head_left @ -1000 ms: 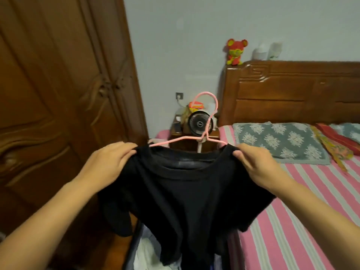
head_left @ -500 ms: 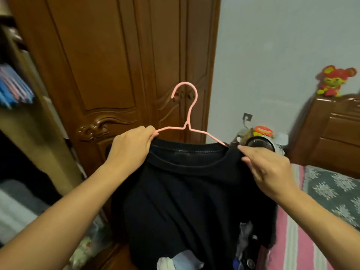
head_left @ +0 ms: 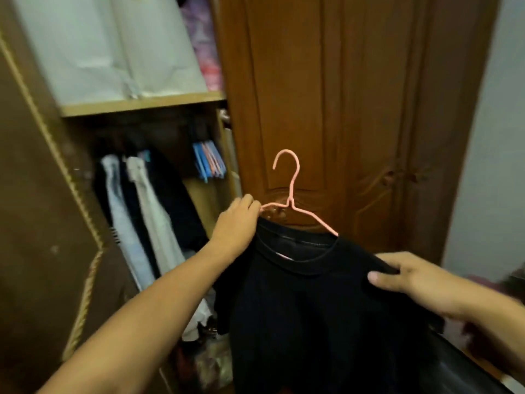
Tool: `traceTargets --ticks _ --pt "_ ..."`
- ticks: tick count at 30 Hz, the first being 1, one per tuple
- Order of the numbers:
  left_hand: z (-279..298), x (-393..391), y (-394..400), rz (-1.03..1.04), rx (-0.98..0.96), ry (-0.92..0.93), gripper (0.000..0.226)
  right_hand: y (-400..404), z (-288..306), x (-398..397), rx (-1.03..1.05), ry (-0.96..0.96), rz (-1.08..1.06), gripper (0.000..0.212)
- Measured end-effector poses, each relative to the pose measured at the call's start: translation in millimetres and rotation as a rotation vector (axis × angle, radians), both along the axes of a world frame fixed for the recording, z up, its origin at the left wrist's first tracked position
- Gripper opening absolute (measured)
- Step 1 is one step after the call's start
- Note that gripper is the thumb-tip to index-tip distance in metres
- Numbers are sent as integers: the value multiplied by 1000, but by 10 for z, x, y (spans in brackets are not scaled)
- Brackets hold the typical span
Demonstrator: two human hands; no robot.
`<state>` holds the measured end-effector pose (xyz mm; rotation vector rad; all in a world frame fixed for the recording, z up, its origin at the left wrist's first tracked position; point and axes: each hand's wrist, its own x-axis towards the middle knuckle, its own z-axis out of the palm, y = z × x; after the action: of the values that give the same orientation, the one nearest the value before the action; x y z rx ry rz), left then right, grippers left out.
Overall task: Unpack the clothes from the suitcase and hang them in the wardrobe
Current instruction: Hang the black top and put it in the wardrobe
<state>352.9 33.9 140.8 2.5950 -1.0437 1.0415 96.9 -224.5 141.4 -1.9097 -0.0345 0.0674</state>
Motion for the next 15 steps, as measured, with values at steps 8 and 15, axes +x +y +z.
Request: traceTargets --ticks 8,15 --pt "328 838 514 147 -260 345 31 863 218 1131 -150 -338 -83 65" --pt "808 1863 899 260 -284 494 58 1295 721 2285 -438 -526 -236 62"
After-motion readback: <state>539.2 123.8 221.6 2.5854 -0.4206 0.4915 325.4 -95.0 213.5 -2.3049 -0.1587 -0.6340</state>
